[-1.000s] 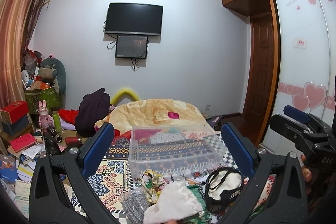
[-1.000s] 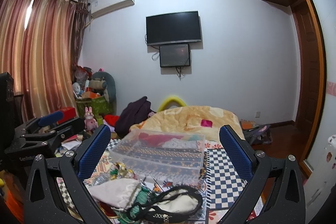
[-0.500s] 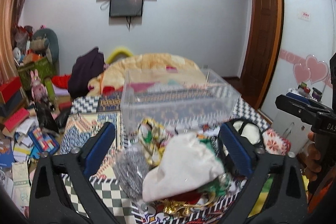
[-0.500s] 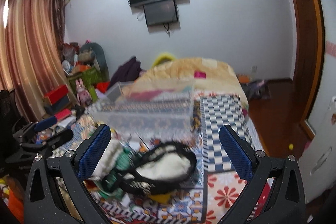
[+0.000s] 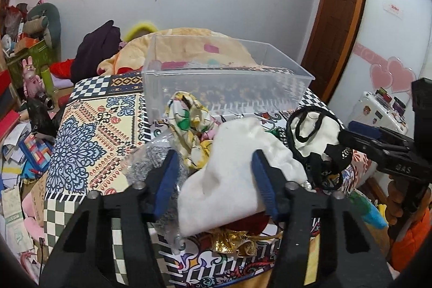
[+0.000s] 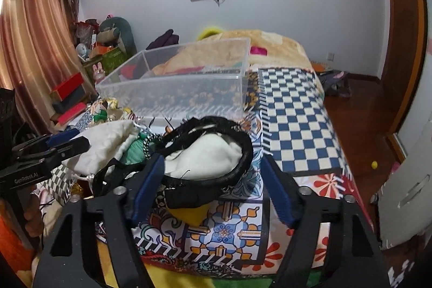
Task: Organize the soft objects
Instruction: 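Grasp the black eye mask with the right tool while the left tool grasps the white cloth bag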
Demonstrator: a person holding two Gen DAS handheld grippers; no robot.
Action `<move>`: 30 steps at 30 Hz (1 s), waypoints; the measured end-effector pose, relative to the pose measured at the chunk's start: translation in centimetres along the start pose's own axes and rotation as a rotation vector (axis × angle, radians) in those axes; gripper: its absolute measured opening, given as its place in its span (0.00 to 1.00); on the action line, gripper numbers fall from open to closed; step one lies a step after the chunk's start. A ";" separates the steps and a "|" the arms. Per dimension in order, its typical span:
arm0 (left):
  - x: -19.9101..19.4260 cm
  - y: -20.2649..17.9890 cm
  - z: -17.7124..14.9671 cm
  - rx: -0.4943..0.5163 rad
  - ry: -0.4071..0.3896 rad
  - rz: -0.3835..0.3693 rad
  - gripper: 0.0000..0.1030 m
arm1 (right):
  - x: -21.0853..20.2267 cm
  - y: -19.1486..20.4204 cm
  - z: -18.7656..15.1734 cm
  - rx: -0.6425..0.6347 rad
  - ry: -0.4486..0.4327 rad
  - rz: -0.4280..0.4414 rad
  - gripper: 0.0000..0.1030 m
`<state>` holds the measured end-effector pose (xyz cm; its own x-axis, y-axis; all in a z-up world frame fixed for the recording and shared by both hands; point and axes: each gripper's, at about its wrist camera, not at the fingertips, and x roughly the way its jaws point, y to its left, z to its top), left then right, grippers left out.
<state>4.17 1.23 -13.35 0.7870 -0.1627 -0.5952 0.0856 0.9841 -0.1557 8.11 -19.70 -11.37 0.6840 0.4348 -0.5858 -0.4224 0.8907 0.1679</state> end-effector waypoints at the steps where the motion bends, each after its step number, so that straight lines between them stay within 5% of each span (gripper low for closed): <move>1: 0.1 -0.1 0.0 0.005 0.002 -0.005 0.45 | 0.1 -0.1 -0.1 0.011 0.008 0.008 0.61; 7: 0.5 0.0 -0.2 0.004 0.012 -0.013 0.21 | 0.8 -0.4 -0.3 0.058 0.036 0.051 0.47; 13: 0.3 -0.3 -0.2 0.014 0.001 -0.012 0.08 | 1.0 0.2 0.0 0.052 0.023 0.061 0.14; 17: -0.1 -0.4 -0.2 0.023 -0.014 -0.004 0.07 | 0.9 0.6 0.2 0.035 0.021 0.038 0.14; 19: -0.3 -0.4 -0.1 0.020 -0.023 -0.007 0.07 | 0.9 0.1 0.4 0.063 0.031 0.033 0.22; 21: -0.6 -0.3 0.0 0.017 -0.033 -0.009 0.06 | 0.9 -0.8 0.5 0.102 0.034 0.045 0.52; 23: -0.9 -0.3 0.1 0.017 -0.043 -0.011 0.06 | 1.0 -1.6 0.3 0.131 0.028 0.031 0.60; 30: -1.1 -0.7 0.2 0.020 -0.056 -0.012 0.05 | 2.7 -2.8 0.1 0.196 0.080 0.120 0.56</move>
<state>3.40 0.78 -12.43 0.8189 -0.1711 -0.5479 0.1071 0.9833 -0.1471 11.18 -21.04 -13.35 0.5832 0.5343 -0.6119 -0.3695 0.8453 0.3860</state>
